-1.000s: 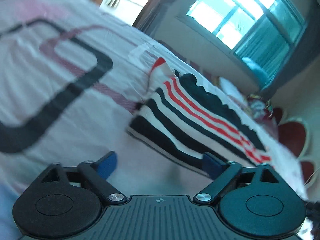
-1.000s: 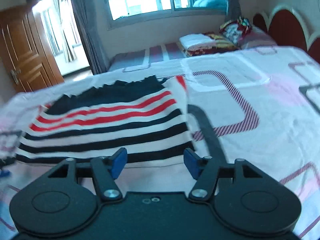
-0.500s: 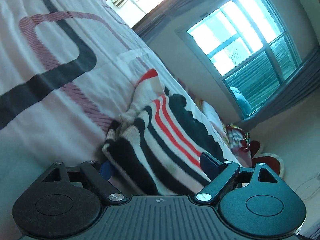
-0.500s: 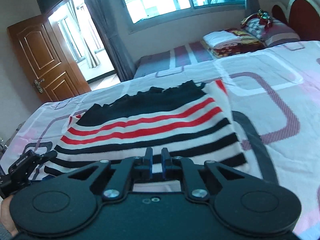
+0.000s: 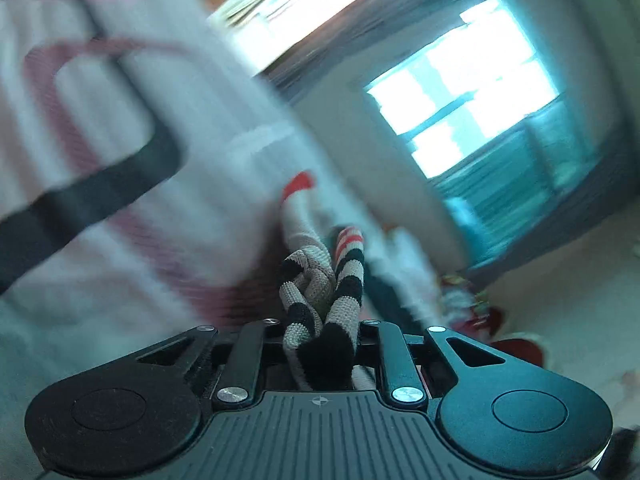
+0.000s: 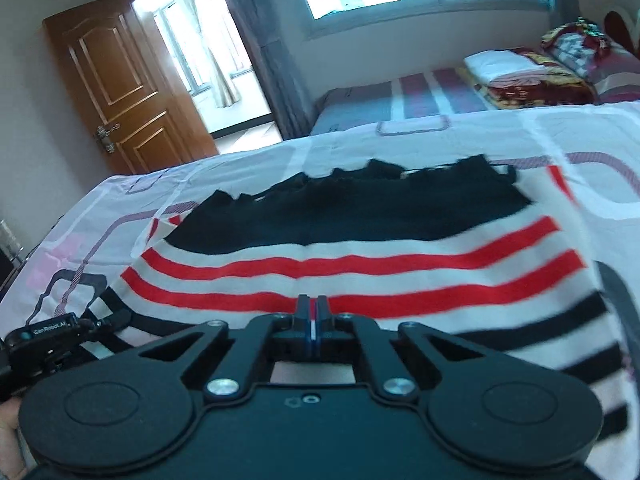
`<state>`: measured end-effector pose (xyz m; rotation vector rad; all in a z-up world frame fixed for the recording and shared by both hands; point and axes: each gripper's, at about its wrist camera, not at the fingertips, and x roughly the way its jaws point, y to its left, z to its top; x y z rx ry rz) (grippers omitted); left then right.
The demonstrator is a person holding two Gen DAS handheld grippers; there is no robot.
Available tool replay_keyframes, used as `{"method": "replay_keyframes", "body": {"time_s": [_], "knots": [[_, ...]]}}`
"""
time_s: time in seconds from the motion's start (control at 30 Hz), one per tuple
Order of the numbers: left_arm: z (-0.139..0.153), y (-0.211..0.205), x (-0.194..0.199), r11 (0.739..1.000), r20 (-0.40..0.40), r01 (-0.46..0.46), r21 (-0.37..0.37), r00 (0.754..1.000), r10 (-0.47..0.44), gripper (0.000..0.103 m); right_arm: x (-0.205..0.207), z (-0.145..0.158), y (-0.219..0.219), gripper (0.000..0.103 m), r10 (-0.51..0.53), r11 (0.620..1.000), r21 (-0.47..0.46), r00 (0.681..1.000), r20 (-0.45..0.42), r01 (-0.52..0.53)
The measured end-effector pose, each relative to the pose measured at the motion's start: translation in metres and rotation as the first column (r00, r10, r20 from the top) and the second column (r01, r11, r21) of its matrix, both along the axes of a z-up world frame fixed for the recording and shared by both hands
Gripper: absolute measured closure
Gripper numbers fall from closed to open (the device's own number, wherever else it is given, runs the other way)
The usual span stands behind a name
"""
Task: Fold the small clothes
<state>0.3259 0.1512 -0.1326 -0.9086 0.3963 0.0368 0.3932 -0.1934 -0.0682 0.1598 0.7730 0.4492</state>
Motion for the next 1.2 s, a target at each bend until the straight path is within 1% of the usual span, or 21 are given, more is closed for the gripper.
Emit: {"method": "replay_keyframes", "body": {"time_s": [0.03, 0.07, 0.13, 0.17, 0.2, 0.27, 0.33, 0.43, 0.5, 0.63, 0.73, 0.8, 0.83, 0.9, 0.93, 0.97, 1.0, 1.07, 1.1, 1.13, 1.2], "knots": [[0.004, -0.002, -0.001, 1.000, 0.013, 0.002, 0.017, 1.000, -0.002, 0.087, 0.001, 0.000, 0.003, 0.100, 0.008, 1.000, -0.005, 1.000, 0.006, -0.008], [0.001, -0.001, 0.002, 1.000, -0.005, 0.000, 0.025, 1.000, 0.000, 0.087, 0.002, 0.000, 0.005, 0.100, 0.016, 1.000, -0.014, 1.000, 0.011, -0.016], [-0.021, 0.005, 0.011, 1.000, -0.111, -0.010, 0.002, 0.994, 0.010, 0.087, 0.008, -0.011, 0.011, 0.100, 0.029, 0.999, -0.044, 0.999, -0.025, -0.030], [-0.033, 0.011, 0.010, 0.999, -0.101, -0.016, -0.051, 0.995, 0.011, 0.087, 0.013, -0.022, 0.013, 0.103, 0.029, 0.997, -0.075, 0.998, -0.061, -0.034], [-0.033, 0.013, 0.008, 0.997, -0.087, -0.011, -0.071, 0.996, 0.005, 0.086, 0.012, -0.025, 0.011, 0.103, 0.031, 0.998, -0.057, 0.998, -0.047, -0.033], [-0.030, 0.013, 0.011, 0.999, -0.096, -0.002, -0.052, 0.995, -0.003, 0.086, 0.013, -0.025, 0.008, 0.103, 0.032, 0.998, -0.045, 0.998, -0.055, -0.035], [-0.027, 0.015, 0.011, 0.998, -0.088, 0.001, -0.070, 0.996, -0.007, 0.087, 0.011, -0.026, 0.008, 0.103, 0.037, 0.998, -0.046, 0.998, -0.046, -0.039], [-0.011, 0.011, 0.007, 0.997, 0.007, 0.045, -0.057, 0.999, -0.045, 0.087, 0.010, -0.027, 0.007, 0.103, 0.030, 0.999, -0.041, 0.999, -0.044, -0.032], [0.004, 0.007, 0.012, 0.995, 0.042, 0.088, -0.035, 0.995, -0.087, 0.087, 0.009, -0.028, 0.007, 0.103, 0.028, 0.999, -0.043, 0.999, -0.038, -0.030], [0.032, -0.005, 0.023, 0.988, 0.097, 0.154, -0.035, 0.984, -0.149, 0.087, 0.013, -0.028, 0.007, 0.103, 0.017, 0.999, -0.029, 0.999, -0.046, -0.018], [0.064, -0.029, 0.036, 0.974, 0.112, 0.223, 0.038, 0.968, -0.226, 0.087, 0.017, -0.029, 0.002, 0.103, 0.002, 1.000, 0.008, 0.997, -0.071, -0.001], [0.084, -0.052, 0.041, 0.957, 0.120, 0.272, 0.104, 0.951, -0.284, 0.087, 0.019, -0.031, -0.002, 0.103, -0.003, 0.999, 0.038, 0.996, -0.086, 0.006], [0.094, -0.064, 0.048, 0.946, 0.115, 0.300, 0.126, 0.943, -0.314, 0.087, 0.019, -0.032, -0.005, 0.103, -0.006, 0.998, 0.056, 0.996, -0.094, 0.011], [0.109, -0.089, 0.061, 0.911, 0.106, 0.373, 0.173, 0.913, -0.394, 0.087, 0.021, -0.033, -0.010, 0.103, -0.010, 0.996, 0.092, 0.994, -0.110, 0.020], [0.114, -0.104, 0.068, 0.887, 0.087, 0.409, 0.212, 0.897, -0.434, 0.087, 0.022, -0.032, -0.015, 0.103, -0.024, 0.992, 0.117, 0.992, -0.121, 0.038], [0.117, -0.121, 0.075, 0.865, 0.062, 0.443, 0.237, 0.882, -0.468, 0.087, 0.022, -0.029, -0.025, 0.103, -0.062, 0.986, 0.148, 0.990, -0.125, 0.080], [0.117, -0.137, 0.082, 0.842, 0.031, 0.478, 0.249, 0.865, -0.500, 0.087, 0.020, -0.025, -0.042, 0.098, -0.122, 0.969, 0.198, 0.985, -0.123, 0.145], [0.109, -0.177, 0.100, 0.774, -0.065, 0.569, 0.277, 0.815, -0.576, 0.087, 0.013, -0.022, -0.090, 0.089, -0.251, 0.899, 0.328, 0.955, -0.161, 0.291], [0.102, -0.196, 0.106, 0.742, -0.119, 0.609, 0.280, 0.789, -0.602, 0.087, 0.008, -0.020, -0.114, 0.088, -0.297, 0.861, 0.376, 0.939, -0.171, 0.341], [0.090, -0.216, 0.115, 0.704, -0.187, 0.655, 0.275, 0.754, -0.629, 0.087, 0.001, -0.017, -0.140, 0.085, -0.345, 0.821, 0.419, 0.921, -0.178, 0.388], [0.064, -0.254, 0.128, 0.638, -0.300, 0.720, 0.274, 0.694, -0.655, 0.086, -0.011, -0.013, -0.182, 0.071, -0.413, 0.748, 0.478, 0.887, -0.209, 0.461]]}}
